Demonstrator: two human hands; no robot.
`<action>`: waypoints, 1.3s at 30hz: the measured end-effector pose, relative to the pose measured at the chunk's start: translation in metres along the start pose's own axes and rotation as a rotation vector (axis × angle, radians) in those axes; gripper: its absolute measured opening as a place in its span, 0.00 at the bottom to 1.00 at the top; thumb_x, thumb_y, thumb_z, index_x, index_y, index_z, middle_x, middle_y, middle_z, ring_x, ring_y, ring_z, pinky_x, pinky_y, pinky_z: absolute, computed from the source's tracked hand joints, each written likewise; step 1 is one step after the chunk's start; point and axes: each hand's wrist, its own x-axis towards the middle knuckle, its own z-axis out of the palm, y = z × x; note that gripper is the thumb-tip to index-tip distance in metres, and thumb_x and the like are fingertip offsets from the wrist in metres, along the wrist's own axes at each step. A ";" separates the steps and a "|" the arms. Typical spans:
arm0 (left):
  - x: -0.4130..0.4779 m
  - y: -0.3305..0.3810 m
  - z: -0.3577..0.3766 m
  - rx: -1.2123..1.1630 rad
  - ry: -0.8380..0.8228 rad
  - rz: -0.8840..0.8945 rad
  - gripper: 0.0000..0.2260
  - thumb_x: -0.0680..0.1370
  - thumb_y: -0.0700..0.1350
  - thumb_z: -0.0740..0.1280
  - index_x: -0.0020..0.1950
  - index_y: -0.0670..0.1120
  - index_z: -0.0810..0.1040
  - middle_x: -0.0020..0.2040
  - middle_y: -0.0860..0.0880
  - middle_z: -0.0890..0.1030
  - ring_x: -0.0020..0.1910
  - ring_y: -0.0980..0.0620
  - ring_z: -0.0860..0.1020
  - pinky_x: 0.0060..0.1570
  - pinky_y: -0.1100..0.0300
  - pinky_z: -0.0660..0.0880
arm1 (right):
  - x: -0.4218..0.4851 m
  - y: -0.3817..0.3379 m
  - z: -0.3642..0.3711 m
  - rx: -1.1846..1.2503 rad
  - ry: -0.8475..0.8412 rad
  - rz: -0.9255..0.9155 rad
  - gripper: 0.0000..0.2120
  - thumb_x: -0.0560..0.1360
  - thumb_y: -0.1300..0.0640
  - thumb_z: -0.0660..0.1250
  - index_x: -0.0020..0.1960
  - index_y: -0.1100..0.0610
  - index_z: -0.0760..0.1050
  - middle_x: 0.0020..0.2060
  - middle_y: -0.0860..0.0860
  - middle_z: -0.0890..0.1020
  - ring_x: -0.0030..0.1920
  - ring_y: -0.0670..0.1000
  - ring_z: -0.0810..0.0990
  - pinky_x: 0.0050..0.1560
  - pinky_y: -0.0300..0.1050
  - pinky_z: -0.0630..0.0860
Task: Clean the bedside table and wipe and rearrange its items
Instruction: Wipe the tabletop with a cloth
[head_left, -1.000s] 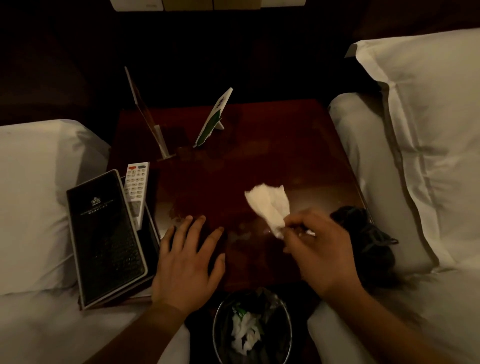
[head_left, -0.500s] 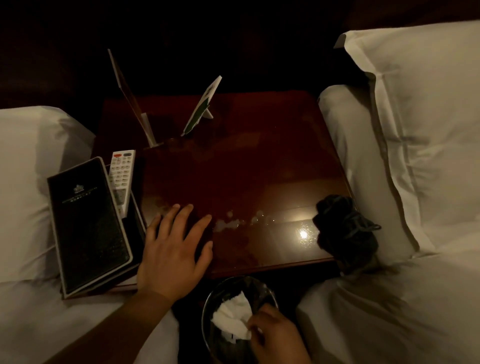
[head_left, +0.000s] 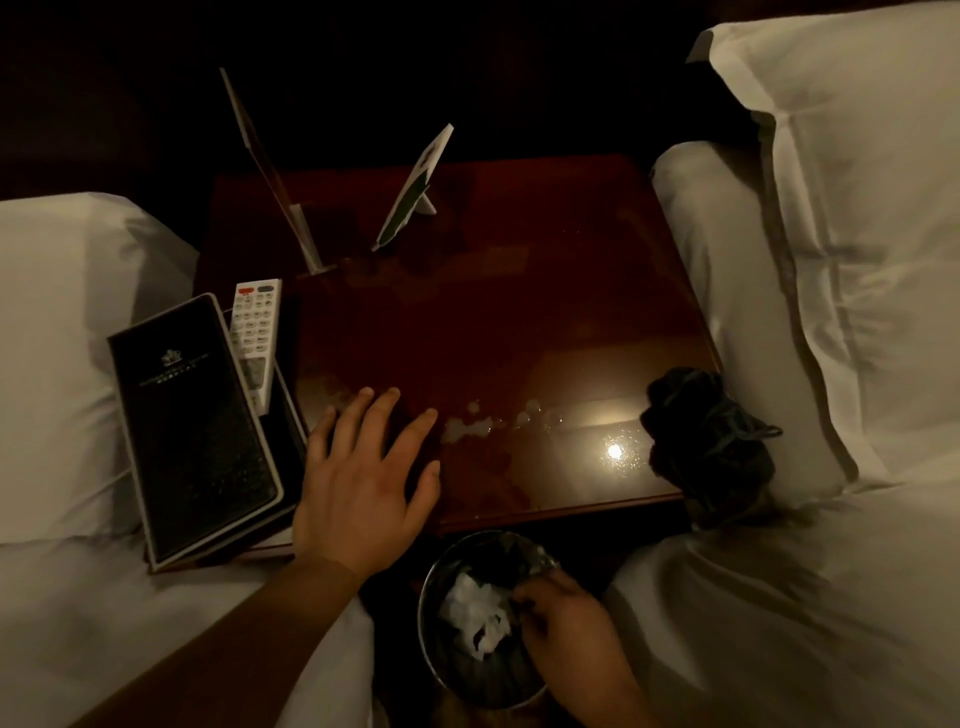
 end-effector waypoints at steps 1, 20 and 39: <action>0.000 0.000 0.000 0.001 -0.001 0.002 0.23 0.79 0.58 0.57 0.72 0.53 0.71 0.72 0.42 0.71 0.74 0.40 0.65 0.67 0.38 0.64 | -0.007 -0.007 -0.018 0.023 0.083 -0.055 0.13 0.73 0.61 0.66 0.55 0.52 0.82 0.55 0.49 0.80 0.53 0.49 0.81 0.53 0.32 0.72; 0.001 -0.001 0.003 0.004 -0.008 -0.004 0.23 0.79 0.59 0.55 0.72 0.55 0.70 0.73 0.44 0.70 0.74 0.41 0.65 0.68 0.40 0.63 | 0.022 0.024 -0.181 -0.045 0.488 0.120 0.26 0.69 0.51 0.74 0.65 0.50 0.74 0.49 0.53 0.78 0.48 0.58 0.79 0.46 0.48 0.74; 0.001 -0.002 -0.001 -0.028 -0.050 -0.016 0.24 0.78 0.59 0.56 0.72 0.54 0.71 0.73 0.43 0.70 0.75 0.41 0.65 0.70 0.39 0.63 | 0.078 -0.008 -0.133 -0.366 0.377 -0.189 0.31 0.77 0.44 0.57 0.77 0.52 0.58 0.79 0.50 0.54 0.78 0.54 0.50 0.76 0.49 0.48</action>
